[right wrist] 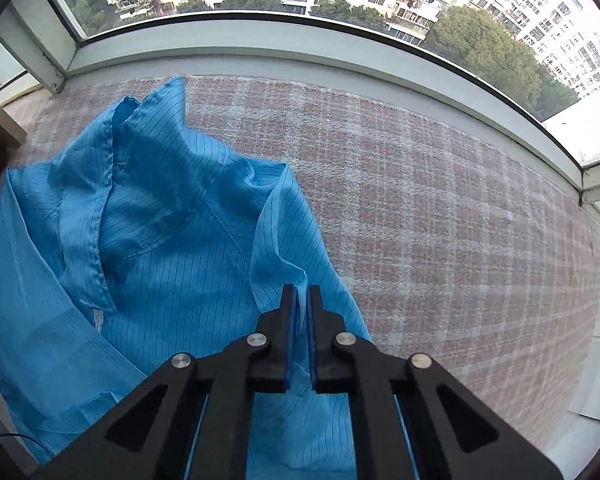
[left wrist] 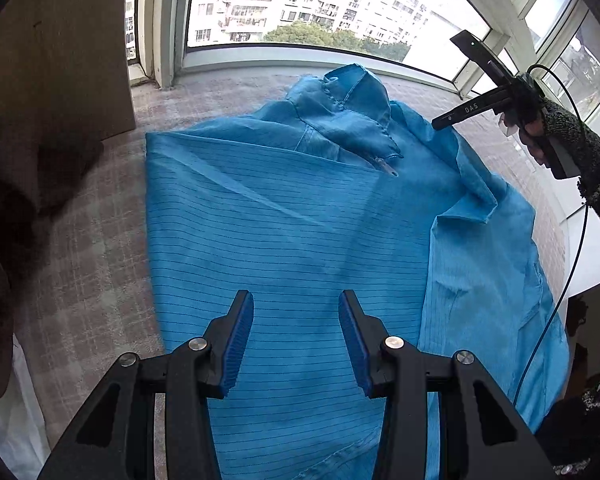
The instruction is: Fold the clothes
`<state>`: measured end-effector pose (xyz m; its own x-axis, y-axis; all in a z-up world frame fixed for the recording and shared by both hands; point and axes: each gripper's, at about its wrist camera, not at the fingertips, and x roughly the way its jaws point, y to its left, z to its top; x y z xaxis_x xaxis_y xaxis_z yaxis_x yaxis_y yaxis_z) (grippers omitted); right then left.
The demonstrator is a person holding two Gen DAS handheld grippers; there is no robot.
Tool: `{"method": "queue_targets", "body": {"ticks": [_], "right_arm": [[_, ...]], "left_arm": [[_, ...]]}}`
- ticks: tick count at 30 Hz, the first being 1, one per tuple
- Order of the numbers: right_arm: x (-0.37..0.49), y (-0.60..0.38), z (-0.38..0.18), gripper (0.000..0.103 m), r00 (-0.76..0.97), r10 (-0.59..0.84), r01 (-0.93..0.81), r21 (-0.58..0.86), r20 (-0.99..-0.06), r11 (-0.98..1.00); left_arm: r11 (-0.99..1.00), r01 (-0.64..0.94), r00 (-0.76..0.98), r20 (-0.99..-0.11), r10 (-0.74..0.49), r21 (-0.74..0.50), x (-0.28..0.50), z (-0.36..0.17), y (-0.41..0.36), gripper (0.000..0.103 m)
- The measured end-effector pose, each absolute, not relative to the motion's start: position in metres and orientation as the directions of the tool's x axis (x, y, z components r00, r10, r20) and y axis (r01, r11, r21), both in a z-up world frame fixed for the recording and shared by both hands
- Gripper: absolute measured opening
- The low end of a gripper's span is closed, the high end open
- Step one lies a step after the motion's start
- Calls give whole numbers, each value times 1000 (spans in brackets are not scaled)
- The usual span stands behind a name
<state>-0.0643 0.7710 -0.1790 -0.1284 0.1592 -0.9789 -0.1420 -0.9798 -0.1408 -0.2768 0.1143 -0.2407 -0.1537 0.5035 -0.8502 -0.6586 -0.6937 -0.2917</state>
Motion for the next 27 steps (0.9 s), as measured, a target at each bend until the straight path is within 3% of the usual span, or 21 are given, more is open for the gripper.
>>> {"method": "queue_targets", "body": {"ticks": [3,8,10,12,15,21,27], "right_arm": [[-71,811,-159,4,-235,335,-278,-267,-912,-923],[-51,867,-133,22,-403,-62,-361,221,-913,-906],[-31,868,-126,35,-392,-100,-284,224,-914,-932],[0,871,-127,42,-364,-66,-238,161,-929,-958],[53,881,-134,42,-326,-32,-193,100,-945,-976],[158,929,-167,42,-301,-137,-279,224,-944,-934],[225,944,-172,42,-362,-188,-285,300,-913,-910]], "left_arm": [[-695,-657,-157,-849,504,-291,-280,-239,115,42],[-696,-652,-159,-842,515,-303,-284,-235,117,42],[-682,-654,-140,-834,534,-327,-287,-231,122,42],[-653,-669,-115,-819,562,-354,-291,-223,134,42],[-593,-729,-93,-808,582,-343,-300,-209,175,42],[-389,-854,47,-795,605,-346,-313,-196,317,42],[-238,-910,163,-820,549,-340,-322,-212,461,46]]}}
